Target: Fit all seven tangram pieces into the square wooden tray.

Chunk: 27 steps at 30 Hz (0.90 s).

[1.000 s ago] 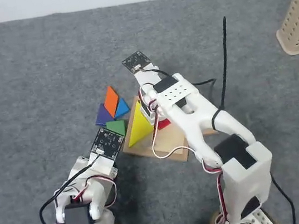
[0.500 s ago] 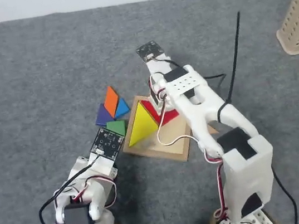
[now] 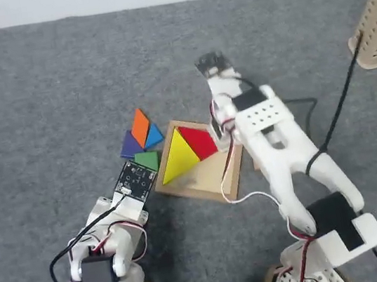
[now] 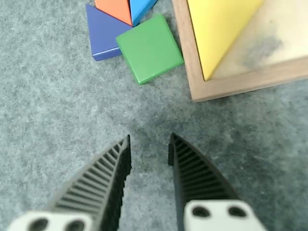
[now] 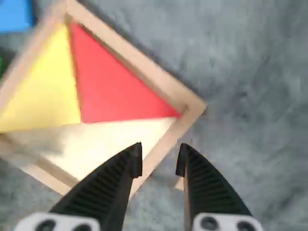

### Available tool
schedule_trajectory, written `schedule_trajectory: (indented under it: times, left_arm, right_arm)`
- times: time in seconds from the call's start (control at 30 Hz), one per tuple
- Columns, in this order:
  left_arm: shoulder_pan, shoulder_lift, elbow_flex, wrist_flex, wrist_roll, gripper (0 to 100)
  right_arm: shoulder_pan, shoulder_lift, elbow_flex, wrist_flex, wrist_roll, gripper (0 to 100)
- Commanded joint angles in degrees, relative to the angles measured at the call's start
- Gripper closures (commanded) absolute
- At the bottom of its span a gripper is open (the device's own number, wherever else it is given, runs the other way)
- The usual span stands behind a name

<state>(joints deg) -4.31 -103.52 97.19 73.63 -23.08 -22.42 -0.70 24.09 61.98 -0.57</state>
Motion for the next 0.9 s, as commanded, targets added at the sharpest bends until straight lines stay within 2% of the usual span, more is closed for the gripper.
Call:
schedule_trajectory:
  times: [0.0,0.37,0.67,0.87]
  left_arm:
    - [-0.26,-1.23,-0.66,-0.09,0.62,88]
    - [-0.26,-1.23,-0.66,-0.09,0.62,88]
    - [-0.26,-1.23,-0.66,-0.09,0.62,88]
    - [-0.26,-1.23,-0.66,-0.09,0.62,88]
  right_arm:
    - [2.07,-4.0,2.46,-3.56,-3.69,86.1]
    - [3.3,9.27,-2.73,-5.32,-4.04,86.1]
    - [4.62,13.76,-6.24,-5.32,-3.87,86.6]
    - [6.46,13.85,-7.12,-6.37,-0.7,97.9]
